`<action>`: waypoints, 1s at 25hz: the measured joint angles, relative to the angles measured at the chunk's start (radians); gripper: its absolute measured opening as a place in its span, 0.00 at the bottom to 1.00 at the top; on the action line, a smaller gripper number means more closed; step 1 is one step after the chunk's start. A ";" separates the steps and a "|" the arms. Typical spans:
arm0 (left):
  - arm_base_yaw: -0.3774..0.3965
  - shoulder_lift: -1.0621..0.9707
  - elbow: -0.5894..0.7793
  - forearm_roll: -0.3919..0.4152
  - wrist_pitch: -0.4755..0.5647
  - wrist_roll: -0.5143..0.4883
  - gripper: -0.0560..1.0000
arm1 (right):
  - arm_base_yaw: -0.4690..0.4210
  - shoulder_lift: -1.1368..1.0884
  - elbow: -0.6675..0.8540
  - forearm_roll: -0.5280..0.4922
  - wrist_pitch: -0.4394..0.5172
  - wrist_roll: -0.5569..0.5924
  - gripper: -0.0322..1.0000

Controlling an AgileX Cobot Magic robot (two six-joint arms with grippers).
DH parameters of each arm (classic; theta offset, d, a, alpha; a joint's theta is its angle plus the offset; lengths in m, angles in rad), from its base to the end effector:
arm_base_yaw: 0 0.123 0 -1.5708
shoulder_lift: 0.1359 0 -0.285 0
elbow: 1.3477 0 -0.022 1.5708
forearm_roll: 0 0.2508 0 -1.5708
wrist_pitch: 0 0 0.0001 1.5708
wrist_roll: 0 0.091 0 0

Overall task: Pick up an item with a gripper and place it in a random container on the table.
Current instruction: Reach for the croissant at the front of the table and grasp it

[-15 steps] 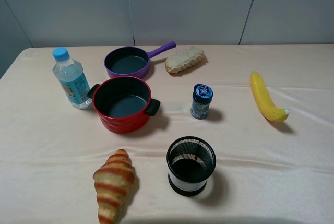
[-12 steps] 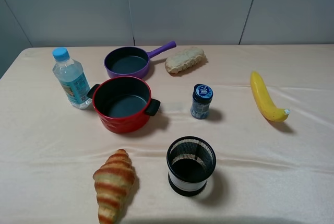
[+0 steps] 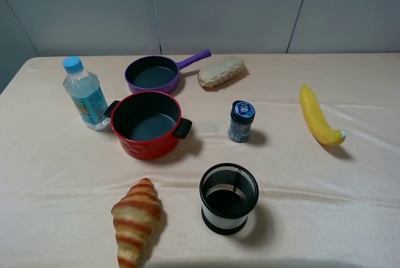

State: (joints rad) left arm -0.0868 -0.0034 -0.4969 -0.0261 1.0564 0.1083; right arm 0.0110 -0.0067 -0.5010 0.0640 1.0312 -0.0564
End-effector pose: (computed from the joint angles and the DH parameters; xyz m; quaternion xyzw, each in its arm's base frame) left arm -0.0050 -0.0016 0.2768 0.0835 0.8479 -0.0074 0.5236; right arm -0.0050 0.0049 0.2801 -0.0293 0.8424 0.0198 0.5376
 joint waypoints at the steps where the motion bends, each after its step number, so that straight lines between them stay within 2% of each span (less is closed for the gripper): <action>1: 0.000 0.000 0.000 0.000 0.000 0.000 0.99 | 0.000 0.000 0.000 0.000 0.000 0.000 0.70; 25: 0.000 0.000 -0.005 0.010 0.000 -0.013 0.97 | 0.000 0.000 0.000 0.000 0.000 0.000 0.70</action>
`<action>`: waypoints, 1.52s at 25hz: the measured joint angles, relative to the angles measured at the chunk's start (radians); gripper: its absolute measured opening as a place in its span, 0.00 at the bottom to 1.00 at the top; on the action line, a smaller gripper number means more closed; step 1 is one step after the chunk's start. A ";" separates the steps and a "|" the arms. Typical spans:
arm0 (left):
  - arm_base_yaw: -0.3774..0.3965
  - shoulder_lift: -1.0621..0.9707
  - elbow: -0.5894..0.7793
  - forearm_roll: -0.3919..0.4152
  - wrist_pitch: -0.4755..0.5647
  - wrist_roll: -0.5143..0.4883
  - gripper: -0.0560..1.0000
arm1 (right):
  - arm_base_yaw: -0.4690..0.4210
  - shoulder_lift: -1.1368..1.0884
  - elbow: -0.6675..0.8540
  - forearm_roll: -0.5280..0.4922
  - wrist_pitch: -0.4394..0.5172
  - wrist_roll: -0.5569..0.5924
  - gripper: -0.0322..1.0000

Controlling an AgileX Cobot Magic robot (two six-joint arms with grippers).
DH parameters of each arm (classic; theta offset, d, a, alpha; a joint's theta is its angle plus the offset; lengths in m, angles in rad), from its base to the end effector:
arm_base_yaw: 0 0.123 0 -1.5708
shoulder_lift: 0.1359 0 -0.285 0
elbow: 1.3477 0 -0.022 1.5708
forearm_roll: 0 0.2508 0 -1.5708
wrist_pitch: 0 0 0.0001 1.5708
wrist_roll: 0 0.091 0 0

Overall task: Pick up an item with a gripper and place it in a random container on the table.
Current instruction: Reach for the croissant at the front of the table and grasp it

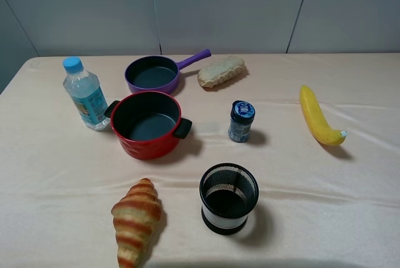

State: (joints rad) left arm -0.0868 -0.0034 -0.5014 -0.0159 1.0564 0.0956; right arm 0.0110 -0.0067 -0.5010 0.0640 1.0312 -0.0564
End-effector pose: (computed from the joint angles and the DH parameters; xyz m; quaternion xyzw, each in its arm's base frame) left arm -0.0054 -0.0008 0.2780 0.0778 0.8473 -0.0056 0.5254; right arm -0.0050 0.0049 0.2801 -0.0293 0.8424 0.0198 0.5376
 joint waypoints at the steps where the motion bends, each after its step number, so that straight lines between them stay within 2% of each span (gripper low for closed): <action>1: 0.000 0.000 -0.005 0.002 0.000 -0.002 0.97 | 0.000 0.000 0.000 0.000 0.000 0.000 0.70; 9: 0.000 0.173 -0.059 -0.008 0.003 -0.005 0.97 | 0.000 0.000 0.000 0.000 0.000 0.000 0.70; 14: 0.000 0.325 -0.084 -0.046 0.002 -0.004 0.97 | 0.000 0.000 0.000 0.000 0.000 0.000 0.70; 23: -0.009 0.597 -0.153 -0.122 -0.006 0.083 0.97 | 0.000 0.000 0.000 0.000 0.000 0.000 0.70; 29: -0.115 0.715 -0.181 -0.115 -0.036 0.090 0.97 | 0.000 0.000 0.000 0.000 0.000 0.000 0.70; 38: -0.282 0.902 -0.183 -0.112 -0.110 0.025 0.97 | 0.000 0.000 0.000 0.000 0.000 0.000 0.70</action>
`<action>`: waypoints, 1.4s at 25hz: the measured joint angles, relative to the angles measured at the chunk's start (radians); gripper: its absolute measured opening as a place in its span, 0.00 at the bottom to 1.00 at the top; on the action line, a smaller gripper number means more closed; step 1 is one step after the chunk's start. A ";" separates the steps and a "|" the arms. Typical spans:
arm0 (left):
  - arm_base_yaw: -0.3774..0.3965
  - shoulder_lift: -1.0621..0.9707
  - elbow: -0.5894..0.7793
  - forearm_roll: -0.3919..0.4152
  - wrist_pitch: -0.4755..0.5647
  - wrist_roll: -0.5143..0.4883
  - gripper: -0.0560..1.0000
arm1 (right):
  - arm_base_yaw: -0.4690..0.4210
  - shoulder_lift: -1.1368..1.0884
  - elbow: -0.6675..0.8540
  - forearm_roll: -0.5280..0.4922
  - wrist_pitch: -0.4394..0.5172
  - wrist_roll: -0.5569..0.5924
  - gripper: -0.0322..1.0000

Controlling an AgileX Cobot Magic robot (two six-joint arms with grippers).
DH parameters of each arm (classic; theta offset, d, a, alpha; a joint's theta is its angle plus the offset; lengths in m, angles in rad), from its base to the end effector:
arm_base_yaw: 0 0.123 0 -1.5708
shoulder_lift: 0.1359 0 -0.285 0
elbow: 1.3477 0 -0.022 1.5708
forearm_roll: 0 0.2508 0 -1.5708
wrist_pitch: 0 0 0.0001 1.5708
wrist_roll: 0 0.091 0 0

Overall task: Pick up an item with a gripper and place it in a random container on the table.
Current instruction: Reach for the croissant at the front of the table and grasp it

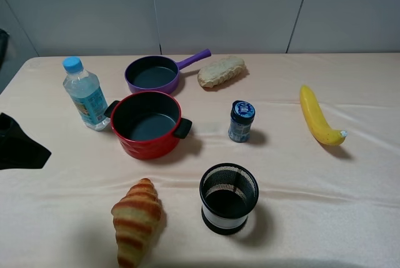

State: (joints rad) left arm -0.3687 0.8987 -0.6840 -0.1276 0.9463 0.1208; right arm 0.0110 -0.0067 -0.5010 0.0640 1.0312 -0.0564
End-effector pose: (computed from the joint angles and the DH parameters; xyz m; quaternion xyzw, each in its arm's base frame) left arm 0.1359 -0.0626 0.2785 0.2117 0.9442 -0.0892 0.2362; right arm -0.0050 0.0049 0.2801 -0.0293 0.8424 0.0198 0.5376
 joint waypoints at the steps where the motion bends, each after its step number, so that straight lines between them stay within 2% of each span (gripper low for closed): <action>1: -0.019 0.014 0.000 0.000 -0.007 -0.005 0.97 | 0.000 0.000 0.000 0.000 0.000 0.000 0.70; 14: -0.276 0.237 -0.003 0.001 -0.110 -0.121 0.97 | 0.000 0.000 0.000 0.000 0.000 0.000 0.70; 20: -0.370 0.366 -0.003 0.044 -0.165 -0.185 0.95 | 0.000 0.000 0.000 0.000 0.000 0.000 0.70; 28: -0.470 0.522 -0.003 0.049 -0.263 -0.258 0.95 | 0.000 0.000 0.000 0.000 0.000 0.000 0.70; 35: -0.520 0.602 -0.004 0.049 -0.342 -0.308 0.95 | 0.000 0.000 0.000 0.000 0.000 0.000 0.70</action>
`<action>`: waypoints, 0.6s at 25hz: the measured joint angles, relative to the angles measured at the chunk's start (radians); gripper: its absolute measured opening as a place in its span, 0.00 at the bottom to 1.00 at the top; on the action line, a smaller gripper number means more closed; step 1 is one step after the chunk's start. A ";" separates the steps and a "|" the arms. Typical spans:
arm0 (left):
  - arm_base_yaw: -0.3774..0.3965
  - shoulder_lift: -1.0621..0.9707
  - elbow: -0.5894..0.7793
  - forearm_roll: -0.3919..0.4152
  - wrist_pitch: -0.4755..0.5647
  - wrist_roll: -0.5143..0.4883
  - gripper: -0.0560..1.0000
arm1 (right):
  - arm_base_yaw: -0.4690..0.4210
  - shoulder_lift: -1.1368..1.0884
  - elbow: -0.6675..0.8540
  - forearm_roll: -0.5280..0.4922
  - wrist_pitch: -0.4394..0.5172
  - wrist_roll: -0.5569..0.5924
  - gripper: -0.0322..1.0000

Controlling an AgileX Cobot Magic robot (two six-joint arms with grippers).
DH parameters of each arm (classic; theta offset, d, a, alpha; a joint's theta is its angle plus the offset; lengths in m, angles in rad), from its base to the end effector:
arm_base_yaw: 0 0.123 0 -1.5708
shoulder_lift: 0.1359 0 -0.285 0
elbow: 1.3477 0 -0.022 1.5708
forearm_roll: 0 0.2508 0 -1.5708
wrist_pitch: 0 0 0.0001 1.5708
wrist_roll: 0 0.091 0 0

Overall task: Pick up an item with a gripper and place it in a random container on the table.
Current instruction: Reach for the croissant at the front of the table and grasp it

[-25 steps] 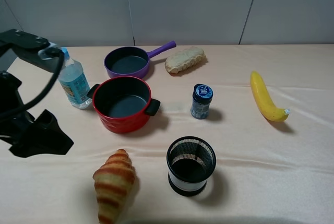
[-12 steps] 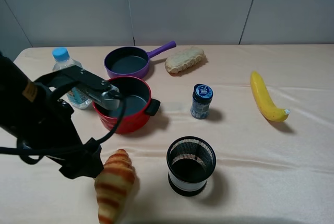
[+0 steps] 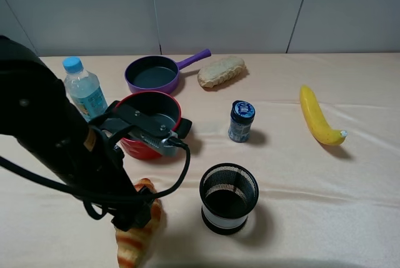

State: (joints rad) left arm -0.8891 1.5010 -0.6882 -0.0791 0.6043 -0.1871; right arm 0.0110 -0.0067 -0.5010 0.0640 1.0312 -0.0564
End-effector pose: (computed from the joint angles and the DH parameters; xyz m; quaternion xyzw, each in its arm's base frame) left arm 0.1498 -0.1911 0.1691 0.3133 0.9417 -0.0840 0.0897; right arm -0.0050 0.0049 0.2801 -0.0293 0.8424 0.0198 0.5376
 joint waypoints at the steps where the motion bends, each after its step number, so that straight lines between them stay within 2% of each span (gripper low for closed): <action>1: -0.002 0.014 0.000 -0.002 -0.010 -0.006 0.95 | 0.000 0.000 0.000 0.000 0.000 0.000 0.70; 15: -0.031 0.174 0.000 -0.039 -0.152 -0.036 0.95 | 0.000 0.000 0.000 0.003 0.000 0.000 0.70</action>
State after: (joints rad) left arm -0.9202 1.6746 -0.6882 -0.1182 0.4520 -0.2233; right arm 0.0110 -0.0067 -0.5010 0.0665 1.0312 -0.0564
